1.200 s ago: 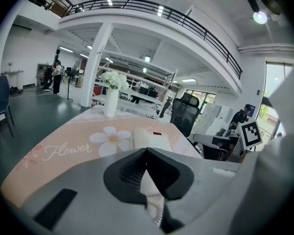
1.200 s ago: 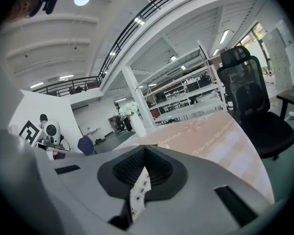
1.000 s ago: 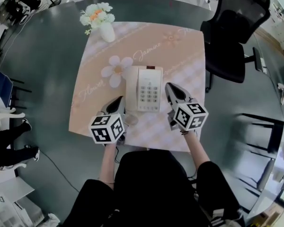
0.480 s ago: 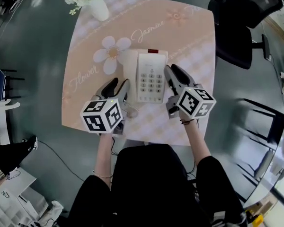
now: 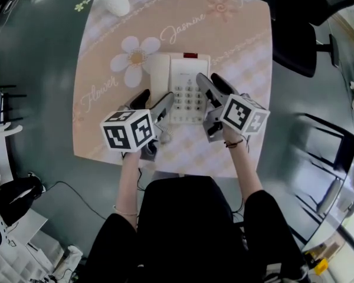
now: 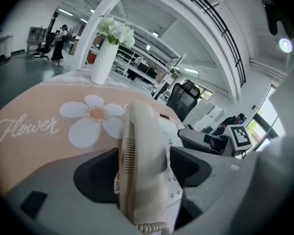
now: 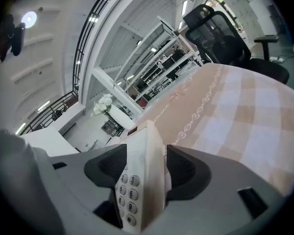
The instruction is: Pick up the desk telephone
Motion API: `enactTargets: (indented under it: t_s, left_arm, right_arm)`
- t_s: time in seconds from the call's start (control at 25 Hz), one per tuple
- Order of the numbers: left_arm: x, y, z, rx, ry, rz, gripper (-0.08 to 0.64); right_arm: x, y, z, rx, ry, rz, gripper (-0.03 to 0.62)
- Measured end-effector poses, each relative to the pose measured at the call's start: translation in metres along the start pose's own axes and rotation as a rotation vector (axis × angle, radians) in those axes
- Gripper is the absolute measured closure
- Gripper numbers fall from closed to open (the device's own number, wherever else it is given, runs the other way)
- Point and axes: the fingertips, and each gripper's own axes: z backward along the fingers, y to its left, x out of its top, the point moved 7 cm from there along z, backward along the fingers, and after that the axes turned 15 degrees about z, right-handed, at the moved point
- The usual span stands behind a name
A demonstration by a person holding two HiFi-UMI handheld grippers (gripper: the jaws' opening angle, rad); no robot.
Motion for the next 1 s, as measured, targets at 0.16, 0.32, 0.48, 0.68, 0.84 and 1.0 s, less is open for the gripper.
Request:
enactTargets:
  t_s: [0.16,0.32,0.48,0.68,0.84,1.0]
  left_arm:
    - [-0.001,0.002,-0.008,0.002,0.043,-0.007,0.25]
    - [0.0,0.004,-0.013,-0.01,0.074,0.006,0.25]
    - [0.0,0.006,-0.017,-0.026,0.102,0.019,0.25]
    - [0.0,0.008,-0.02,-0.053,0.127,0.031,0.247]
    - [0.001,0.009,-0.021,-0.075,0.142,0.034,0.241]
    - [0.001,0.009,-0.021,-0.082,0.133,0.033,0.239]
  right_arm:
    - [-0.004,-0.001,-0.006,-0.001,0.035,-0.019,0.357]
    - [-0.006,-0.001,-0.01,0.006,0.064,-0.022,0.357]
    - [-0.007,-0.001,-0.012,0.025,0.097,-0.022,0.359]
    - [-0.009,-0.002,-0.016,0.052,0.147,-0.031,0.364]
    - [-0.008,-0.002,-0.017,0.065,0.159,-0.045,0.364]
    - [-0.007,-0.002,-0.017,0.068,0.165,-0.051,0.364]
